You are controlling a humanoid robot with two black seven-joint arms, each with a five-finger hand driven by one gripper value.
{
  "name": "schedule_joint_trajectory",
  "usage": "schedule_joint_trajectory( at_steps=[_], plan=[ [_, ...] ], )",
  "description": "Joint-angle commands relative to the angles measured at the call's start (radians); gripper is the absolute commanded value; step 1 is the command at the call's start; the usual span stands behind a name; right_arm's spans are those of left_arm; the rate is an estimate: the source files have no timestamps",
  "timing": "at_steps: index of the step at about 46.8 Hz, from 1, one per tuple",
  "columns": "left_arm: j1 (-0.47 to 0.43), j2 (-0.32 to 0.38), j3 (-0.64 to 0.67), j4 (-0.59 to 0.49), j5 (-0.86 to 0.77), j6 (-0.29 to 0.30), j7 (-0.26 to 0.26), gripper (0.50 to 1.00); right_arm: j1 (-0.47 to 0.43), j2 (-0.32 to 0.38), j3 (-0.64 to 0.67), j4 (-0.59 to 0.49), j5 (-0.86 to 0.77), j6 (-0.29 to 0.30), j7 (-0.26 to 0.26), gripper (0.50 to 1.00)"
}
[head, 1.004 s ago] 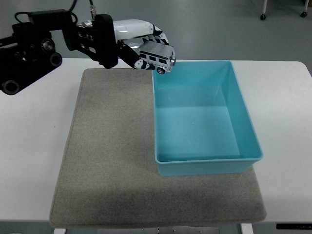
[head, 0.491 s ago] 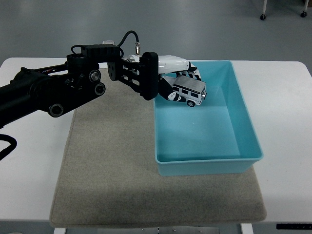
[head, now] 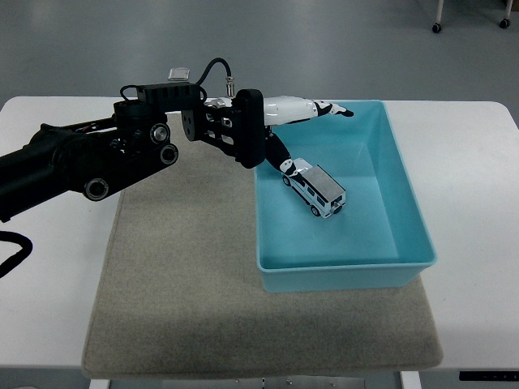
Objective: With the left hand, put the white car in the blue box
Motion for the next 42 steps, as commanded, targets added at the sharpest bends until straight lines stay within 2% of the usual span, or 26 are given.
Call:
schedule_joint_trajectory(
  at_steps=[1,9,15,20,26,34,42],
  plan=[
    [0.002,0.008,-0.037,0.003,-0.105,-0.008,0.006,1.000,0.001,0.000,0.000,0.000,0.000,0.000,0.000,0.936],
    [0.002,0.086,-0.053,0.006,-0.424,-0.016,0.060,1.000,0.001,0.000,0.000,0.000,0.000,0.000,-0.001,0.936],
    [0.004,0.164,-0.056,0.007,-0.750,-0.020,0.065,1.000,0.001,0.000,0.001,0.000,0.000,0.000,-0.001,0.936],
    [0.025,0.228,-0.057,0.015,-1.033,-0.062,0.077,1.000,0.001,0.000,0.000,0.000,0.000,0.000,0.000,0.936],
    [0.074,0.276,-0.076,0.036,-1.297,-0.118,0.124,1.000,0.001,0.000,0.000,0.000,0.000,0.000,0.000,0.936],
    [0.163,0.316,-0.126,0.072,-1.501,-0.223,0.184,1.000,0.001,0.000,0.000,0.000,0.000,0.000,0.000,0.936],
    [0.278,0.316,-0.247,0.098,-1.548,-0.246,0.232,1.000,0.001,0.000,0.000,0.000,0.000,0.000,0.000,0.936]
  ],
)
